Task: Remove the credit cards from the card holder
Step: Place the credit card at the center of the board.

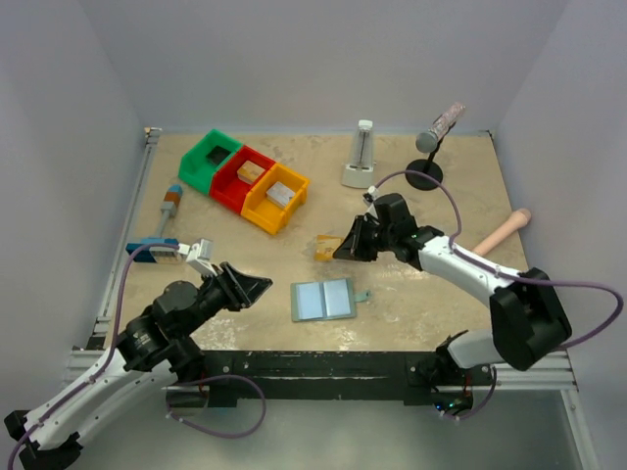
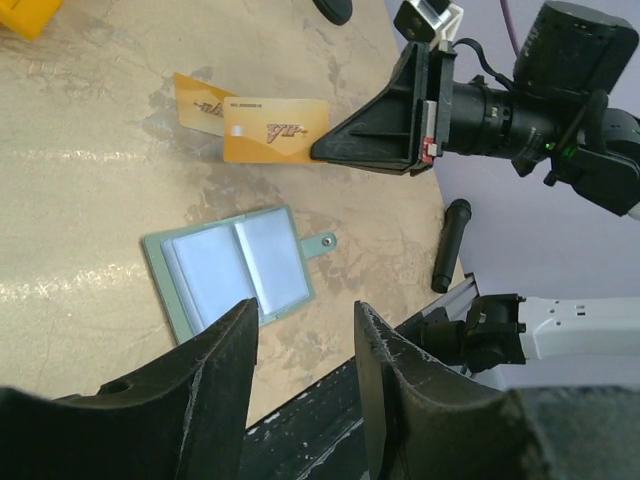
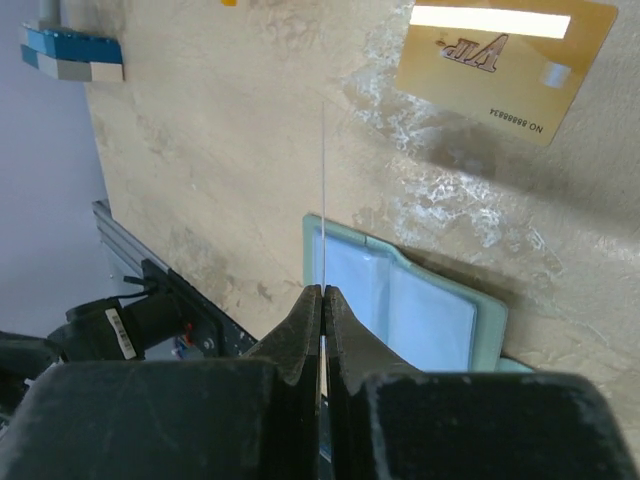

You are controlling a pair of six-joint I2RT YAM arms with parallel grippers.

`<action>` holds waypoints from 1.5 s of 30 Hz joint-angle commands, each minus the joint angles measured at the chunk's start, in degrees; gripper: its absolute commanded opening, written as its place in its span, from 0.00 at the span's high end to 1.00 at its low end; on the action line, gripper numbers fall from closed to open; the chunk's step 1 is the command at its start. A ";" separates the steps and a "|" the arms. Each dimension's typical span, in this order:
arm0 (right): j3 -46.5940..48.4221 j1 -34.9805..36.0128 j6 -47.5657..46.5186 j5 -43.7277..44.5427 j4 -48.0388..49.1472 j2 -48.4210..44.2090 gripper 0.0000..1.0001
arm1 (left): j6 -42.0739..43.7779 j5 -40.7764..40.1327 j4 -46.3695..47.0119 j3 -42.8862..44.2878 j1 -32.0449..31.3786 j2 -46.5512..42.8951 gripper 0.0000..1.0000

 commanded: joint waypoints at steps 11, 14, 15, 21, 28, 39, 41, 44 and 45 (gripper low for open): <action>7.38 -3.54 -0.47 -4.56 5.45 12.64 1.00 | 3.05 -0.07 1.59 -0.53 0.24 1.38 0.53; 7.64 -4.50 -0.21 -4.82 6.24 14.05 1.00 | 3.49 -0.34 1.50 -0.44 0.24 1.74 0.53; 7.91 -4.77 -0.21 -5.00 6.24 14.58 1.00 | 3.49 -0.51 1.59 -0.52 0.24 2.00 0.53; 8.35 -5.30 -0.39 -6.14 6.68 17.04 1.00 | 3.85 -0.60 1.94 -0.79 0.15 2.88 0.53; 8.79 -6.00 -0.30 -7.11 6.95 18.36 1.00 | 4.02 -0.43 2.55 -1.05 0.24 3.23 0.53; 8.08 -7.32 -0.56 -7.64 7.47 19.15 1.00 | 3.84 -0.16 2.90 -1.67 0.24 3.32 0.53; 8.08 -7.41 -0.65 -7.73 7.47 19.33 1.00 | 3.85 -0.16 2.91 -1.67 0.24 3.40 0.53; 8.00 -7.67 -0.83 -7.81 7.38 19.68 1.00 | 3.85 -0.16 2.91 -1.67 0.24 3.32 0.53; 7.91 -7.76 -0.91 -7.81 7.39 19.77 1.00 | 3.93 -0.16 2.82 -1.84 0.24 3.32 0.53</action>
